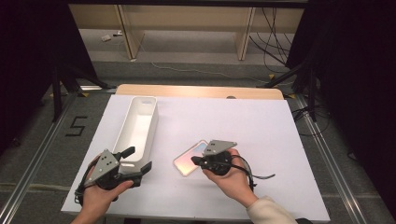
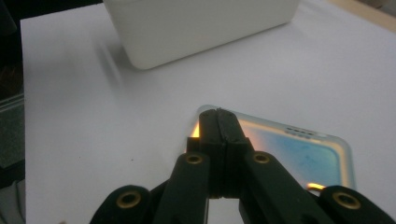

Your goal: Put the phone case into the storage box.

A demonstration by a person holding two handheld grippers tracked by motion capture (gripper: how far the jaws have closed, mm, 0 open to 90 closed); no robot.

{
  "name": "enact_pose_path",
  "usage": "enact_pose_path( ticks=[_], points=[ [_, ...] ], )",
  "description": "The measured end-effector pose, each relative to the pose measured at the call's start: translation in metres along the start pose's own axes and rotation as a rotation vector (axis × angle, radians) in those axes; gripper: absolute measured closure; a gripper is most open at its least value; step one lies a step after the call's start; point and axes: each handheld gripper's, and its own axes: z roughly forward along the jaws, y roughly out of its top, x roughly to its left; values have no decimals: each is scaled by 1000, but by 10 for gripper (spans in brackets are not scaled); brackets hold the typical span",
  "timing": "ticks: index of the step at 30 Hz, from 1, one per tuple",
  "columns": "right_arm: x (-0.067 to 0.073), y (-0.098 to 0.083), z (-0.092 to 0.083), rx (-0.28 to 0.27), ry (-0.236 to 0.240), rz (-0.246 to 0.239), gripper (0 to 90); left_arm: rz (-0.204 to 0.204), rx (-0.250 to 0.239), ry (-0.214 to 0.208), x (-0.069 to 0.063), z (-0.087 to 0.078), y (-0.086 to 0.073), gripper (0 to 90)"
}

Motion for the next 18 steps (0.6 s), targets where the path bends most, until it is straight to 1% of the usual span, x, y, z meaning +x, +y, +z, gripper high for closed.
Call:
enact_pose_path(
  ticks=[4, 6, 7, 8, 9, 10, 11, 14, 17, 18],
  points=[
    [4, 8, 18, 72, 9, -20, 900, 4, 7, -5, 0, 1, -1, 188],
    [4, 9, 27, 102, 5, -18, 900, 3, 6, -8, 0, 0, -1, 188],
    [4, 8, 32, 106, -11, -10, 900, -2, 7, -4, 0, 0, -1, 188],
    [2, 8, 35, 135, 3, 3, 900, 2, 9, -4, 1, -1, -1, 188],
    [1, 7, 40, 146, 8, 5, 900, -1, 2, -9, 1, -1, -2, 188],
    [1, 6, 45, 148, 4, 15, 900, -2, 8, -3, 0, -2, -1, 188],
    [0, 5, 49, 162, 7, 15, 900, -2, 8, -3, 0, -2, -1, 188],
    [2, 4, 58, 207, 21, 16, 900, -3, 11, -4, 1, -2, -1, 188],
    [4, 3, 65, 243, 19, 4, 900, -3, 7, -12, 1, -1, -2, 188],
    [5, 2, 66, 254, 26, 3, 900, -2, 13, -8, 1, -2, -1, 188]
  ],
)
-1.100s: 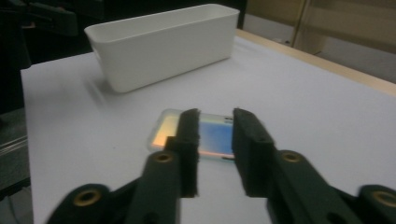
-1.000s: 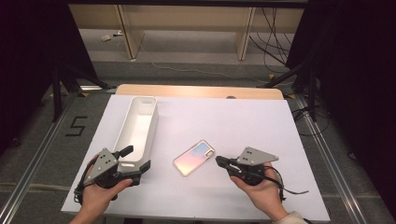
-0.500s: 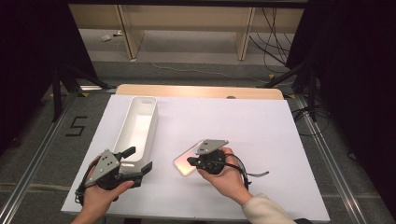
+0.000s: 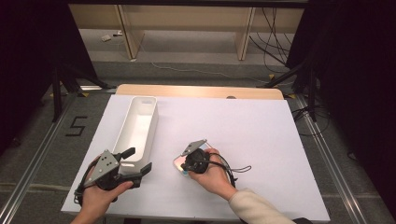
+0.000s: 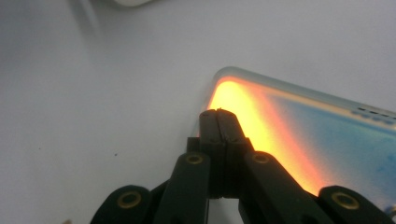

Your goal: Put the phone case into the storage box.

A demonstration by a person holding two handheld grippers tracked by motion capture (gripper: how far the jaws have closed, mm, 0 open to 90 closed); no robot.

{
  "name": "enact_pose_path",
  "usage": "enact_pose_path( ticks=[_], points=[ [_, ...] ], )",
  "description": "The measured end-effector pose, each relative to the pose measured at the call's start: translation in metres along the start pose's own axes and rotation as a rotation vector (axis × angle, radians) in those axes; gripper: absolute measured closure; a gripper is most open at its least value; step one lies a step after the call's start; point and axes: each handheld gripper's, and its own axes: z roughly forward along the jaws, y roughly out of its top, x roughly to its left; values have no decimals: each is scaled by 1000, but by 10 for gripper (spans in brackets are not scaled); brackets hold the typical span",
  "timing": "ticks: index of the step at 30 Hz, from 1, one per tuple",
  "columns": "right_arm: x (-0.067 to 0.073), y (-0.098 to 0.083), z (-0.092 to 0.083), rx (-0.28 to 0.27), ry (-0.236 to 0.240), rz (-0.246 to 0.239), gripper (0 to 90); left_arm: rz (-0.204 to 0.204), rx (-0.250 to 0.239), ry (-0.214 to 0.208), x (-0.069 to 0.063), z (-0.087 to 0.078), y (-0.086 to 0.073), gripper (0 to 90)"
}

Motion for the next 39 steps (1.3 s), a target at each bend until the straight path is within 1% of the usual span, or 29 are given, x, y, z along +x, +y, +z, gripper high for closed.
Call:
enact_pose_path(
  ticks=[1, 3, 4, 5, 8, 13, 14, 15, 17, 21, 25, 26, 27, 30, 33, 35, 38, 39],
  points=[
    [0, 0, 0, 14, 7, -10, 900, 4, -1, -1, 0, 0, 0, 188],
    [1, -1, 1, 23, 4, -9, 900, -2, -1, 1, 0, -1, 0, 188],
    [2, -1, 2, 21, -2, -15, 900, -2, -1, 0, 0, -1, 0, 188],
    [1, 0, 2, 30, 5, -17, 900, 0, 0, 0, 1, -1, 0, 188],
    [1, -1, 3, 45, 2, -20, 900, 0, 0, 0, 1, -2, 0, 187],
    [-1, -2, 4, 58, 5, -25, 900, 5, 3, -1, 0, -1, 0, 187],
    [-1, -3, 4, 54, 3, -24, 900, 6, 3, -3, 0, -1, 0, 187],
    [-1, -3, 3, 72, 2, -23, 900, 8, 2, -3, 0, -1, 0, 187],
    [-2, -4, 0, 91, -9, -38, 900, 7, 4, -5, 0, -1, 0, 187],
    [-3, -6, -2, 103, -14, -45, 900, 3, 4, 0, 0, -1, 0, 187],
    [-4, -9, -6, 124, -37, -61, 900, 2, -1, 4, 0, -3, 0, 185],
    [-5, -10, -8, 129, -35, -56, 900, 1, -1, 4, 0, -3, 0, 186],
    [-6, -11, -8, 128, -45, -52, 900, 2, -1, 4, 0, -3, 0, 185],
    [-9, -13, -12, 132, -50, -46, 900, 6, 1, 2, 0, -3, 0, 186],
    [-11, -14, -14, 131, -55, -46, 900, 6, -1, 0, 0, -3, 0, 186],
    [-14, -15, -17, 133, -78, -36, 900, 6, 0, 0, 0, -3, 0, 186],
    [-17, -17, -19, 128, -85, -36, 900, 4, -4, -6, 1, -2, -1, 186],
    [-21, -18, -22, 131, -91, -20, 900, 4, -2, -3, 0, -2, 0, 186]
  ],
)
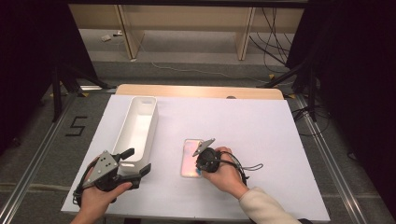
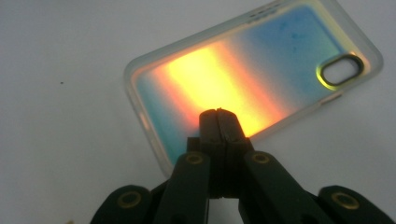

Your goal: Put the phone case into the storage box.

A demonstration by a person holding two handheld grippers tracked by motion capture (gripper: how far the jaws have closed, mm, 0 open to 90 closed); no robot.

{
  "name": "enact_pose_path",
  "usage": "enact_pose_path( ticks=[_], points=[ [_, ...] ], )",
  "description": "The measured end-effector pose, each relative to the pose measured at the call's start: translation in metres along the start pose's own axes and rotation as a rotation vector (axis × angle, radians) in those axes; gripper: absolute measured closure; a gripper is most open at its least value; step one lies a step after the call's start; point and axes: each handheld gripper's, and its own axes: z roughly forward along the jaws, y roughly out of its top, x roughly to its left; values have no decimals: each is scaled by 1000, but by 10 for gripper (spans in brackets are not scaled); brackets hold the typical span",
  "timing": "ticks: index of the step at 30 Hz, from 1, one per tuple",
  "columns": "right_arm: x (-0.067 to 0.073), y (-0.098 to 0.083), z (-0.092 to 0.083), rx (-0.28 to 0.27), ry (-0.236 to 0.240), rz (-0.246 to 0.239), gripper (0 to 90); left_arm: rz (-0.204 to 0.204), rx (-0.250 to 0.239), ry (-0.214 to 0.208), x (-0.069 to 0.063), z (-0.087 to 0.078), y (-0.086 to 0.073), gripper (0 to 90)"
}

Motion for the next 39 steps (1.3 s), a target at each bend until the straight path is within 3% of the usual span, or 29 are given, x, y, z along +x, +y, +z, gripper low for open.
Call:
enact_pose_path(
  ticks=[12, 23, 33, 38, 39],
  points=[
    [-10, -3, -5, 6, -27, 28, 900, -1, 4, -4, 0, 1, 0, 186],
    [-10, -3, -5, 15, -31, 39, 900, 5, 7, -5, -1, 1, 0, 187],
    [-6, -2, -3, 14, -42, 16, 900, 4, 9, -8, -1, 1, 0, 188],
    [-7, -2, -3, 14, -40, 29, 900, 5, 10, -9, -1, 1, 0, 188],
    [-9, 0, -6, 8, -23, 73, 900, 6, 11, -11, -1, 1, 0, 188]
  ],
)
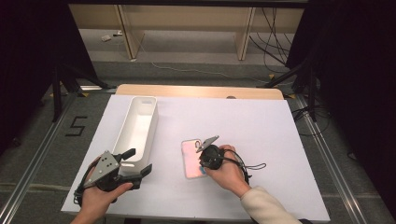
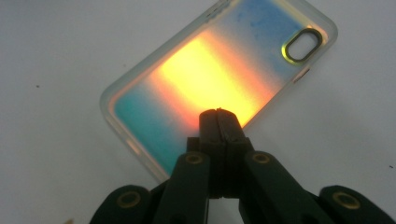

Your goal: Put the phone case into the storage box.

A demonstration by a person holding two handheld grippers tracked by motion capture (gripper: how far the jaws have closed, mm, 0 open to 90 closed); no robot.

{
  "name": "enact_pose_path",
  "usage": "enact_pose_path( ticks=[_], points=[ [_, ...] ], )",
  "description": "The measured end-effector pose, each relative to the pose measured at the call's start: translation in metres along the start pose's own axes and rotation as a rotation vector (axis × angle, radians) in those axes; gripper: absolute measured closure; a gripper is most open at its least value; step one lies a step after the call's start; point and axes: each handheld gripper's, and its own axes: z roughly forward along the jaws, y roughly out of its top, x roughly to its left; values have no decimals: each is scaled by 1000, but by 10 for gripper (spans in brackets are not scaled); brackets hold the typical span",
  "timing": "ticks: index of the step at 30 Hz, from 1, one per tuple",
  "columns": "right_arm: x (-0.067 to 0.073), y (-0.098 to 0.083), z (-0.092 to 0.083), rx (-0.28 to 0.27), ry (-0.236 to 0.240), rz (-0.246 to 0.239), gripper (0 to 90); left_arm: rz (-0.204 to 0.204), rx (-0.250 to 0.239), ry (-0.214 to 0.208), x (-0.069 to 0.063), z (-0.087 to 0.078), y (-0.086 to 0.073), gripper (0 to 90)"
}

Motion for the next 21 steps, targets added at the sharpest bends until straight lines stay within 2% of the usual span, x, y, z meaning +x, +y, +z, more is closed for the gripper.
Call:
enact_pose_path(
  ticks=[1, 3, 5, 6, 7, 8, 9, 11, 13, 16, 17, 18, 21],
  points=[
    [-1, 1, -1, 5, 4, 20, 838, 0, 0, 0, 0, 0, 0, 188],
    [-5, 6, -7, 27, 13, 109, 764, -1, 1, -2, 0, 0, 0, 188],
    [-5, 10, -14, 45, 29, 113, 736, -3, -2, -7, 0, 1, 0, 188],
    [-3, 13, -17, 44, 32, 73, 708, -3, -2, -7, 0, 1, 0, 188],
    [0, 15, -19, 53, 40, 13, 666, -4, -2, -7, 0, 1, 0, 188],
    [3, 18, -20, 63, 56, -64, 625, -3, 4, -3, 0, 1, 0, 188],
    [6, 19, -20, 78, 76, -166, 585, -3, 4, -4, 0, 1, 0, 188],
    [12, 21, -18, 124, 114, -336, 517, -3, 6, -5, -1, 1, -1, 188],
    [18, 20, -15, 166, 108, -464, 490, 0, 7, -9, -1, 2, -1, 188],
    [23, 20, -11, 210, 72, -560, 496, 0, 8, -11, -1, 3, -1, 189],
    [24, 21, -10, 225, 75, -586, 513, -2, 4, -16, -1, 3, -1, 190],
    [23, 23, -8, 249, 67, -650, 529, -1, 6, -16, -1, 3, -1, 190],
    [25, 26, -3, 271, 75, -686, 576, -1, 6, -15, -1, 3, -1, 190]
  ],
)
